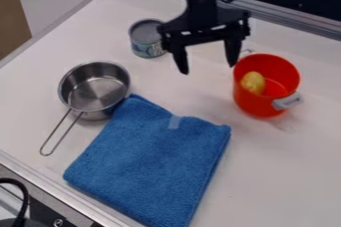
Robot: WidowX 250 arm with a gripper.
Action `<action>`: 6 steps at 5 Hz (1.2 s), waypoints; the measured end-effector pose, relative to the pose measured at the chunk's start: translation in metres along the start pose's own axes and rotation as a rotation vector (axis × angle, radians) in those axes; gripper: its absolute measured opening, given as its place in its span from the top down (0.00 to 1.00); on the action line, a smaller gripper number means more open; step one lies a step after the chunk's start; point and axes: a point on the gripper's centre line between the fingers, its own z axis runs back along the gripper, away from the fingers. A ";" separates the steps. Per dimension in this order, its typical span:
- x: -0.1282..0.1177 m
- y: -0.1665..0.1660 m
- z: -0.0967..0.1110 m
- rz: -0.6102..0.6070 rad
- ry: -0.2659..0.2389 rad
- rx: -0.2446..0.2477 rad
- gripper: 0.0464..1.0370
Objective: Move the red pot to the right side of the blue cloth
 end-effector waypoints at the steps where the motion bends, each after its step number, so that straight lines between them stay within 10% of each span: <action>1: -0.004 -0.014 -0.015 0.126 -0.038 0.000 0.04; 6: -0.008 -0.019 -0.052 0.159 0.044 0.090 0.09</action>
